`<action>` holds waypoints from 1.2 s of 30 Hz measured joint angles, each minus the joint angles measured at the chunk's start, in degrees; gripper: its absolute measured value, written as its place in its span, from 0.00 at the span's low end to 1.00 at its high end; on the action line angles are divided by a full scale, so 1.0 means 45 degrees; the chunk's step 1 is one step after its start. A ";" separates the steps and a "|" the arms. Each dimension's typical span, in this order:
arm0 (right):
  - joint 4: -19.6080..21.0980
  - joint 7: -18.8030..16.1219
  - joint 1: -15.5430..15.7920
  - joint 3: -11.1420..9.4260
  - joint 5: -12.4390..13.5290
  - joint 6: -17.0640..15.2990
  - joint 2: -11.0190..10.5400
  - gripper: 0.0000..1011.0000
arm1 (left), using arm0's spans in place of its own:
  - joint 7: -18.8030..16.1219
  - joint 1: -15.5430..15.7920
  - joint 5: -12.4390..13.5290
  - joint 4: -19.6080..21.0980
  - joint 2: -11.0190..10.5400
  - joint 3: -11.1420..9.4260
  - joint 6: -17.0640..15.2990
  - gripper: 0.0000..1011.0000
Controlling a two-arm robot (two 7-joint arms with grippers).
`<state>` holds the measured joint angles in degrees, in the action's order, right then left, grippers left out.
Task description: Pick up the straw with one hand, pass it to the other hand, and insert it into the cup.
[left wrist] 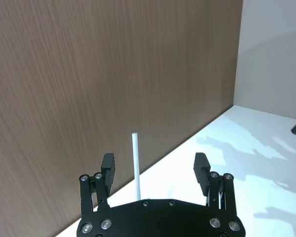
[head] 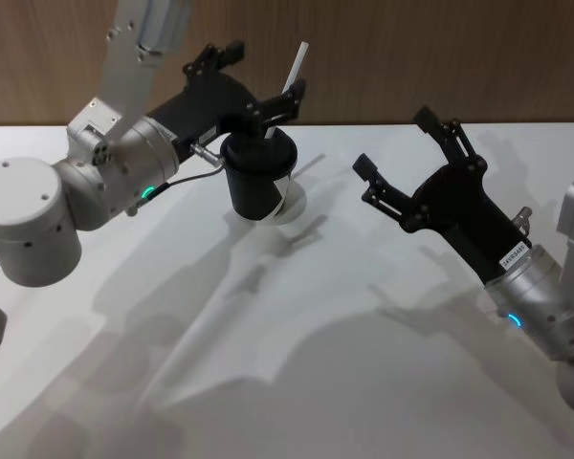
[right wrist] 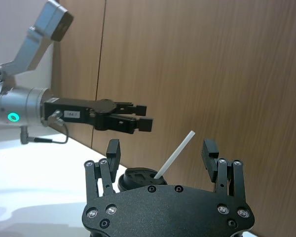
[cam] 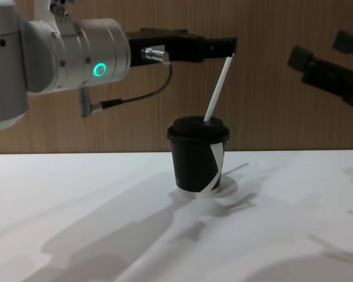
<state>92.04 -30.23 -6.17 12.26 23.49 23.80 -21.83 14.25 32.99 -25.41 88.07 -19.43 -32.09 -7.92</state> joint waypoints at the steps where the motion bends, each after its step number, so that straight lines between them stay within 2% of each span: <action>1: 0.0017 0.0042 0.0000 -0.0003 0.0048 -0.0089 0.0016 0.99 | 0.0000 0.0000 0.0000 0.0000 0.0000 0.0000 0.0000 0.99; 10: 0.0204 0.0418 0.0036 -0.0046 0.0556 -0.0933 0.0237 0.99 | 0.0275 -0.0355 -0.0054 0.0244 -0.0265 0.0205 -0.0062 0.99; 22: 0.0288 0.0925 0.0002 0.0008 0.1304 -0.1980 0.0542 0.99 | 0.1455 -0.0817 -0.0841 0.0441 -0.0456 0.0568 0.0384 0.99; 36: 0.0355 0.1208 -0.0083 0.0147 0.1640 -0.2409 0.0711 0.99 | 0.2327 -0.1290 -0.1548 0.0701 -0.0702 0.0862 0.0616 0.99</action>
<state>93.64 -24.80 -6.54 12.92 30.87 12.96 -18.63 24.72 27.19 -32.38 91.22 -22.59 -28.21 -5.15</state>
